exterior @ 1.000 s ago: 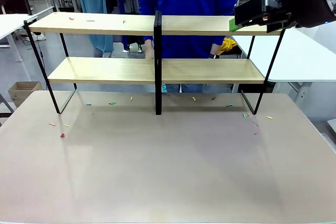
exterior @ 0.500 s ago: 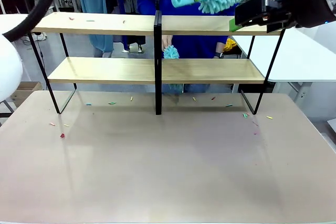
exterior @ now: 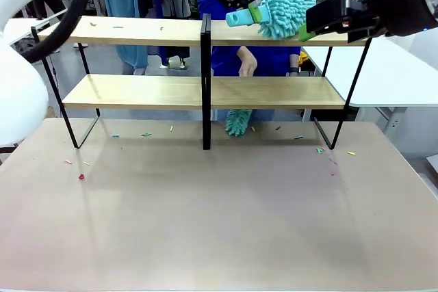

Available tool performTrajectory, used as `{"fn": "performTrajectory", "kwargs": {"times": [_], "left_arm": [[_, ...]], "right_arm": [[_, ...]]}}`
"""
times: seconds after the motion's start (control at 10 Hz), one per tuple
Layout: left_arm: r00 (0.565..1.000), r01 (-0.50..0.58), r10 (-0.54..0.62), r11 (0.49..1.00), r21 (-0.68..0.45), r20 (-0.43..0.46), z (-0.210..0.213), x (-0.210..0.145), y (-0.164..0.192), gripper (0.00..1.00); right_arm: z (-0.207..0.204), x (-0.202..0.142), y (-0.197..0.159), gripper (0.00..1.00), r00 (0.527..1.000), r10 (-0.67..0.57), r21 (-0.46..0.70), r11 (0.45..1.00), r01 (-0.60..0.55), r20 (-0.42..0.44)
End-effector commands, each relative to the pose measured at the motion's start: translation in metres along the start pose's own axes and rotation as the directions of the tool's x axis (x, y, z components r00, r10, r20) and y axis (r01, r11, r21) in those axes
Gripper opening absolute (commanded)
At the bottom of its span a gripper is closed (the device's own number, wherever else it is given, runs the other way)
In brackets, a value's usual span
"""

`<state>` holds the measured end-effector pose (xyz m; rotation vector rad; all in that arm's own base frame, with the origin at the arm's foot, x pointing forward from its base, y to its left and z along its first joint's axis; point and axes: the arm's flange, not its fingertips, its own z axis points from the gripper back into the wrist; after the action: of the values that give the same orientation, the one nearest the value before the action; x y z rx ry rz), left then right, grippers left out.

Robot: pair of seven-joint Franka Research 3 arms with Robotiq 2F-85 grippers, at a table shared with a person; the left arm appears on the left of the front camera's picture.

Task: Clean the shelves.
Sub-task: Clean a randomly selected level of the Shelf with the Duster.

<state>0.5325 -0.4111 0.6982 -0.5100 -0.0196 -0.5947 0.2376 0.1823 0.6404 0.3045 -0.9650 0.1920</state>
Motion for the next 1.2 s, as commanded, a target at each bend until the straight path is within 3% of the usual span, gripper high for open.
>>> {"fn": "performTrajectory", "kwargs": {"times": [0.0, 0.4, 0.7, 1.1], "left_arm": [[0.999, 0.010, -0.010, 1.000, 0.008, 0.034, 0.053, 0.119, -0.035, 0.12], [0.995, 0.076, -0.077, 0.997, 0.021, 0.059, 0.039, 0.129, -0.049, 0.12], [0.997, 0.082, -0.081, 0.996, 0.027, -0.006, 0.031, 0.133, -0.053, 0.12], [0.984, 0.131, -0.135, 0.990, -0.046, -0.117, 0.031, 0.131, -0.054, 0.12]], "right_arm": [[0.000, 0.000, 0.000, 1.00, 1.000, -0.002, -0.001, 1.000, 0.002, 0.003], [0.000, 0.000, 0.000, 1.00, 1.000, -0.002, -0.001, 1.000, 0.002, 0.003], [0.000, 0.000, 0.000, 1.00, 1.000, -0.002, -0.001, 1.000, 0.002, 0.003], [0.000, 0.000, 0.000, 1.00, 1.000, -0.002, -0.001, 1.000, 0.002, 0.003]]}}
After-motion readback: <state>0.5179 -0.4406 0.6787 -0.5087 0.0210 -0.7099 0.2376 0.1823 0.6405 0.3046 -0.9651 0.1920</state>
